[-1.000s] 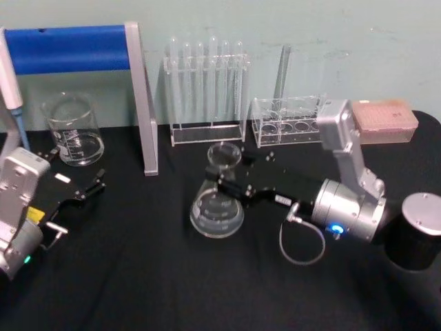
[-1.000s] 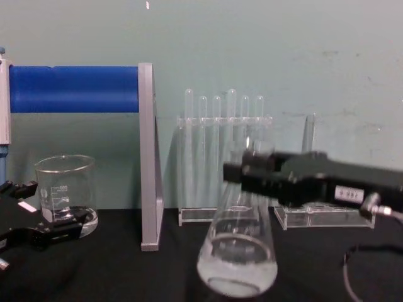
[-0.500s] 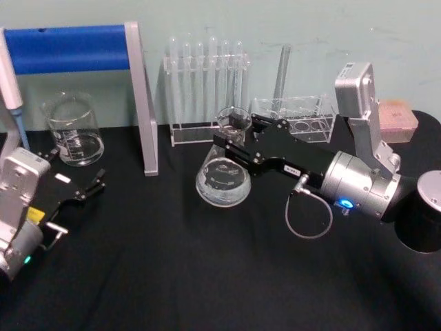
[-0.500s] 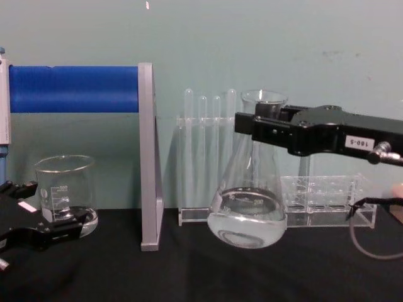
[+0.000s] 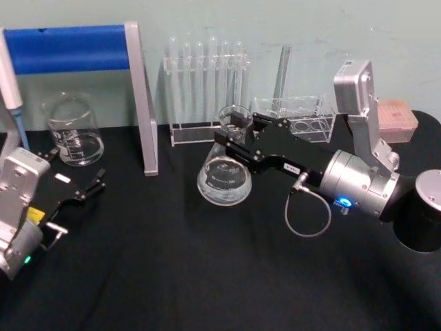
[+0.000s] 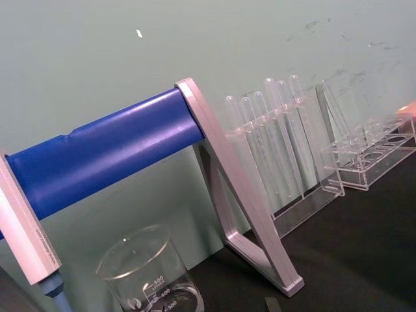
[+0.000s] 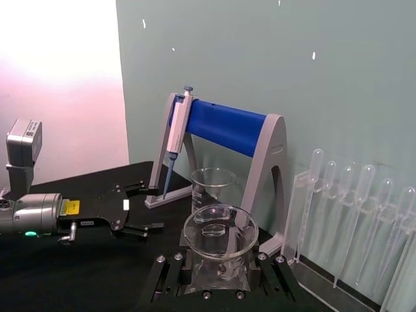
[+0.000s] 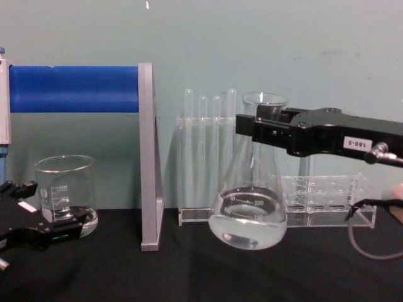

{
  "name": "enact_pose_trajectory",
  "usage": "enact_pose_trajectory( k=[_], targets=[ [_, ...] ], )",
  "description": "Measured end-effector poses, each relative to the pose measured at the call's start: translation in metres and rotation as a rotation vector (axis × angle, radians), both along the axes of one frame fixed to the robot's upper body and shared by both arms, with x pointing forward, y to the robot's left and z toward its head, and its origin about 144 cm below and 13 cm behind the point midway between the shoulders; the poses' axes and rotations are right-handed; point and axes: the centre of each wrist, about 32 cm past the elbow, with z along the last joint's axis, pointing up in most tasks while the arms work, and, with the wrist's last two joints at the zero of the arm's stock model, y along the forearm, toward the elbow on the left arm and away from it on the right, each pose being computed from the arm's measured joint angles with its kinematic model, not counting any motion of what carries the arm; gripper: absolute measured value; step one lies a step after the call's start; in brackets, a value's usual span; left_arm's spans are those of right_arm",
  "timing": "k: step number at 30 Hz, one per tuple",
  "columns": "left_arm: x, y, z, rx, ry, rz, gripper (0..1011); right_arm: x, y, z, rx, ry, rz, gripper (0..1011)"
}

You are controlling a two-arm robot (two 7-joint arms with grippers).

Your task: Grasp the erlenmeyer flask with one hand, shake it three times, then place it back.

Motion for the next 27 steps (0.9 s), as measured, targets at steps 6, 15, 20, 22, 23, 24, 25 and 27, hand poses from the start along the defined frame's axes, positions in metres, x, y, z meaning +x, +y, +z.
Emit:
enact_pose_trajectory(
  k=[6, 15, 20, 22, 23, 24, 25, 27],
  targets=[
    [0.000, 0.000, 0.000, 0.000, 0.000, 0.000, 1001, 0.000, 0.001, -0.001, -0.001, 0.004, 0.003, 453],
    [0.000, 0.000, 0.000, 0.000, 0.000, 0.000, 1001, 0.000, 0.002, -0.003, -0.005, 0.009, 0.005, 453],
    [0.000, 0.000, 0.000, 0.000, 0.000, 0.000, 1001, 0.000, 0.004, -0.004, -0.009, 0.014, 0.008, 453],
    [0.000, 0.000, 0.000, 0.000, 0.000, 0.000, 1001, -0.002, 0.007, -0.003, -0.009, 0.014, 0.023, 453],
    [0.000, 0.000, 0.000, 0.000, 0.000, 0.000, 1001, -0.002, 0.008, -0.003, -0.008, 0.014, 0.029, 453],
    [0.000, 0.000, 0.000, 0.000, 0.000, 0.000, 1001, -0.003, 0.008, -0.003, -0.007, 0.015, 0.037, 453],
    [0.000, 0.000, 0.000, 0.000, 0.000, 0.000, 1001, -0.004, 0.010, -0.003, -0.005, 0.016, 0.053, 453],
    [0.000, 0.000, 0.000, 0.000, 0.000, 0.000, 1001, -0.007, 0.013, -0.003, -0.003, 0.019, 0.087, 453]
  ],
)
